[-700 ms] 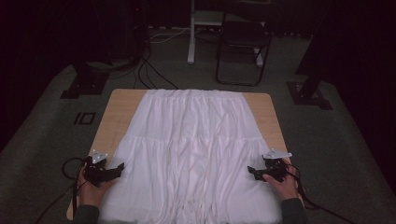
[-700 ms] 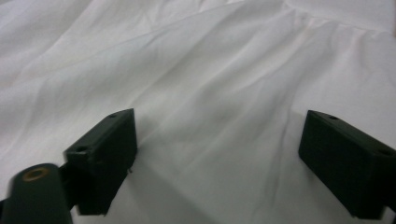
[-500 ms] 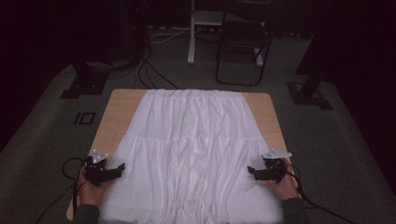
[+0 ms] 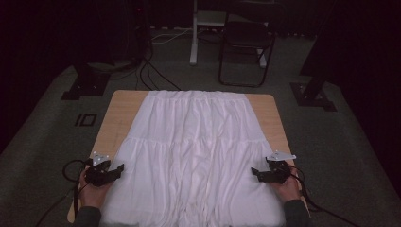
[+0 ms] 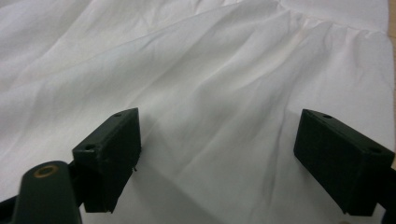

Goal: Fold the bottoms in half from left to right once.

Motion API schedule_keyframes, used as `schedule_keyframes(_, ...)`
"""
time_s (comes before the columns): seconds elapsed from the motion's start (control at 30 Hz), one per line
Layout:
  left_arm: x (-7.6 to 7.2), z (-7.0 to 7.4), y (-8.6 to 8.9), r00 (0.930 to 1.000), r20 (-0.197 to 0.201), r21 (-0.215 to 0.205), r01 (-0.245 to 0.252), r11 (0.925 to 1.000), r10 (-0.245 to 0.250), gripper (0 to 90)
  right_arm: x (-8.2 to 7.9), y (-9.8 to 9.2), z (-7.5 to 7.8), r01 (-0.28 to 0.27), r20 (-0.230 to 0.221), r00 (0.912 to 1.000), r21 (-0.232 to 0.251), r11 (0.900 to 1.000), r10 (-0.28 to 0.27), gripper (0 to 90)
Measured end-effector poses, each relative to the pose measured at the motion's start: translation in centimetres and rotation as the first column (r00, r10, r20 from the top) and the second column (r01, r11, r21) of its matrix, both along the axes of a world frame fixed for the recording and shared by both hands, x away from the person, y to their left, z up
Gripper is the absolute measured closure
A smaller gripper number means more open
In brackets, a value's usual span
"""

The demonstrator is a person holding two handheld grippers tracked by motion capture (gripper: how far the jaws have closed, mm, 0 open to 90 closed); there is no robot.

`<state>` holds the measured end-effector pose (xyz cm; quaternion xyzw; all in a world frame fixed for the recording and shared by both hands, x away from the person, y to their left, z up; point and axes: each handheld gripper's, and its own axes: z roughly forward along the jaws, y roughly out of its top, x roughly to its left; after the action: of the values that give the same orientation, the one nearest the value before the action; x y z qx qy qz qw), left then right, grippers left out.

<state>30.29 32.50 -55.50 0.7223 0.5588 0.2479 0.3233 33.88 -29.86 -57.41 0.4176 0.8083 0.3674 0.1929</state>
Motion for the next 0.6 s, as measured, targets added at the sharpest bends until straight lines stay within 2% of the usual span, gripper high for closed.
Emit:
schedule_keyframes(0.07,-0.7,0.7,0.1,0.9997,0.025,-0.016,0.005,0.9999,-0.005,38.3,0.0,0.0,0.0,0.002,0.002,1.0,0.0,1.0,-0.002,15.2)
schedule_keyframes(0.13,-1.2,1.0,0.1,0.9994,0.032,-0.033,0.011,0.9994,-0.01,37.8,-0.1,-0.1,0.0,0.007,0.003,1.0,0.002,1.0,-0.007,16.2)
schedule_keyframes(0.17,-2.1,1.3,0.1,0.9992,0.033,-0.046,0.025,0.9986,-0.023,36.0,-0.1,-0.2,0.0,0.014,0.008,0.9999,0.005,1.0,-0.015,19.0)
schedule_keyframes(0.2,-2.6,1.3,0.1,0.9994,0.025,-0.041,0.027,0.9988,-0.026,34.7,-0.1,-0.2,0.0,0.016,0.009,0.9998,0.006,1.0,-0.016,19.2)
schedule_keyframes(0.23,-3.4,1.2,-0.1,0.9996,0.018,-0.018,0.024,0.9995,-0.024,32.7,-0.2,-0.2,0.0,0.017,0.009,0.9998,0.006,1.0,-0.017,19.2)
schedule_keyframes(0.27,-3.4,1.2,-0.1,0.9996,0.018,-0.018,0.024,0.9995,-0.024,29.8,-0.2,-0.2,0.0,0.017,0.009,0.9998,0.006,1.0,-0.017,19.2)
schedule_keyframes(0.3,-4.3,0.8,-0.2,0.9998,-0.003,0.004,0.017,0.9998,-0.017,28.1,-0.2,-0.2,0.0,0.017,0.009,0.9998,0.006,1.0,-0.017,19.2)
schedule_keyframes(0.33,-4.3,0.8,-0.2,0.9998,-0.003,0.004,0.017,0.9998,-0.017,26.6,-0.2,-0.2,0.0,0.017,0.009,0.9998,0.006,1.0,-0.017,19.2)
schedule_keyframes(0.37,-5.3,0.2,-0.2,0.9996,-0.022,0.016,0.02,0.9997,-0.02,24.2,-0.2,-0.2,0.0,0.017,0.009,0.9998,0.006,1.0,-0.017,19.2)
schedule_keyframes(0.47,-6.1,-0.2,-0.1,0.9992,-0.032,0.025,0.025,0.9994,-0.024,18.7,-0.2,-0.2,0.0,0.017,0.009,0.9998,0.006,1.0,-0.017,19.2)
schedule_keyframes(0.5,-6.7,-0.4,-0.1,0.9989,-0.042,0.048,0.021,0.9986,-0.019,17.8,-0.2,-0.2,0.0,0.017,0.009,0.9998,0.006,1.0,-0.017,19.2)
schedule_keyframes(0.6,-7.1,-0.6,0.1,0.9981,-0.059,0.035,0.021,0.9992,-0.019,15.2,-0.2,-0.2,0.0,0.017,0.009,0.9998,0.006,1.0,-0.017,19.2)
